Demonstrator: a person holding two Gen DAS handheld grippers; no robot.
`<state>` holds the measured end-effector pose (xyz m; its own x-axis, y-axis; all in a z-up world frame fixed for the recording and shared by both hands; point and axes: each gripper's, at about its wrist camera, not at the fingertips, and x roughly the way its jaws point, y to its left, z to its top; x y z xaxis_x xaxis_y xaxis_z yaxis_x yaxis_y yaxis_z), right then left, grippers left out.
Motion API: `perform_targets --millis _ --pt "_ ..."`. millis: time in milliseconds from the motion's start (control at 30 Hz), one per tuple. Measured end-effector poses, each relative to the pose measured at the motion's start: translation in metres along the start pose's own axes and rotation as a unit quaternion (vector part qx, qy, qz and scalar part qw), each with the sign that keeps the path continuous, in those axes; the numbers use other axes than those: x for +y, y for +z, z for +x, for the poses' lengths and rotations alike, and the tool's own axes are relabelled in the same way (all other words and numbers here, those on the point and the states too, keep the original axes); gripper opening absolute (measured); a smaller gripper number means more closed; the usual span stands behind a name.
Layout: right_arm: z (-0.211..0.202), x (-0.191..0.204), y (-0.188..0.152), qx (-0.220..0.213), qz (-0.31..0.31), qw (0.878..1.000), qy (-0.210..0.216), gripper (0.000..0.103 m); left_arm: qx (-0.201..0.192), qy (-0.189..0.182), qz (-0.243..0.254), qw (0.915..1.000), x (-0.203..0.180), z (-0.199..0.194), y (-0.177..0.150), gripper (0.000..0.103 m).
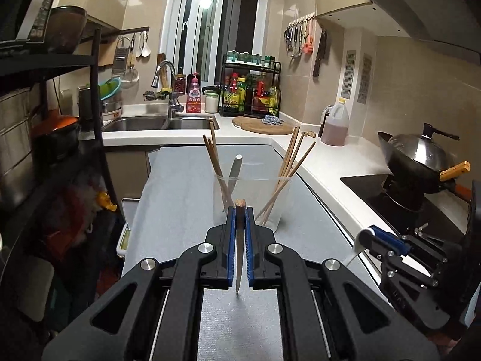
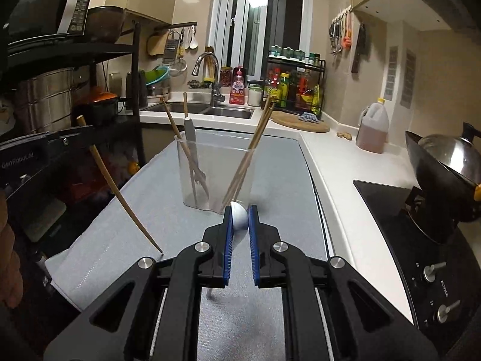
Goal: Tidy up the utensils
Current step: 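Lift the chopstick and spoon and carry both over the clear container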
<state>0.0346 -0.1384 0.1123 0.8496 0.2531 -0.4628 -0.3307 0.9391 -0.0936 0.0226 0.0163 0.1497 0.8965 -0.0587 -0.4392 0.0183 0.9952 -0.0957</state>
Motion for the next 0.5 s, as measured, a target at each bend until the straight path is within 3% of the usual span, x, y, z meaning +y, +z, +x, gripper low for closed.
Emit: perform_targets --millis 233,500 --pt "0.004 -0.005 0.022 -0.003 0.007 1.000 0.006 0.010 0.035 -0.007 0.009 0.9993 -0.008 0.007 0.026 0.006" --pt "0.007 -0.017 0.075 -0.032 0.015 0.999 0.013 0.010 0.059 -0.021 0.008 0.9980 -0.001 0.013 0.080 0.006"
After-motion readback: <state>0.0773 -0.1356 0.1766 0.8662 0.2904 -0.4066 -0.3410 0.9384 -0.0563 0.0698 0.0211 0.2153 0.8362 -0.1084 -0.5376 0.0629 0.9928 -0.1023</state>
